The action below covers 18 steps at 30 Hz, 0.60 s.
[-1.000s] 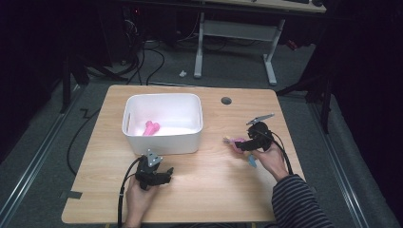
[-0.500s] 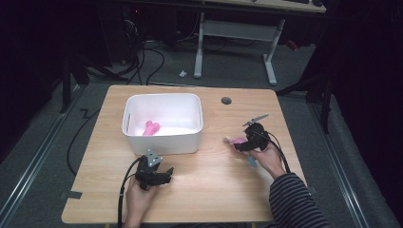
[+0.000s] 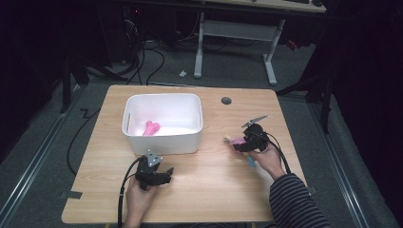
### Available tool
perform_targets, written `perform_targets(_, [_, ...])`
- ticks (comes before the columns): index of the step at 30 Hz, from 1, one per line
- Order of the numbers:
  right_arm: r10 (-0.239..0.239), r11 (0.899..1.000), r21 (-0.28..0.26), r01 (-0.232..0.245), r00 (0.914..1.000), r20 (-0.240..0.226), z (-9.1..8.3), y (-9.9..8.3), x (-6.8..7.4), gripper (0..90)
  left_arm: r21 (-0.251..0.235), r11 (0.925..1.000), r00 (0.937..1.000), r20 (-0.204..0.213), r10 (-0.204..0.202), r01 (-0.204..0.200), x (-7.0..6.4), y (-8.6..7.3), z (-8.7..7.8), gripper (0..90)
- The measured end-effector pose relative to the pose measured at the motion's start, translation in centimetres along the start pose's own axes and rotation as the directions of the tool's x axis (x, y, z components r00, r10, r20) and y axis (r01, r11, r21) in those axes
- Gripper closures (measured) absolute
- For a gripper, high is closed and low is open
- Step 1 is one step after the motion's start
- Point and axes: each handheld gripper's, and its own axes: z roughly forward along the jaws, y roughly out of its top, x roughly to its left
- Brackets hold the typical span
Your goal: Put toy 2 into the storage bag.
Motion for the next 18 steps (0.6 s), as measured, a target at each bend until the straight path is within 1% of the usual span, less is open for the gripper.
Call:
perform_targets(2, [0.004,1.000,0.006,-0.004,1.0000,-0.007,-0.1,0.0,0.0,36.5,0.000,1.0000,1.0000,0.000,0.000,0.000,0.0,0.0,0.0,23.8])
perform_targets(4, [-0.002,1.000,-0.003,0.002,0.9999,-0.012,-0.2,0.0,0.0,36.5,0.000,1.0000,1.0000,0.000,0.000,0.000,0.0,0.0,0.0,23.7])
perform_targets(5, [0.006,1.000,-0.003,-0.006,0.9999,-0.015,-0.4,0.0,0.1,36.5,0.000,1.0000,1.0000,0.000,0.000,0.000,0.0,0.0,0.0,23.7])
perform_targets(9, [0.001,1.000,-0.019,-0.002,0.9997,-0.024,-1.0,0.0,0.3,36.6,0.000,1.0000,1.0000,0.000,0.000,0.000,0.0,0.0,0.0,23.7])
perform_targets(18, [-0.014,0.997,-0.080,0.010,0.9986,-0.051,-3.0,-0.1,0.8,36.6,0.000,1.0000,1.0000,0.000,0.000,0.000,0.0,0.0,0.0,23.7])
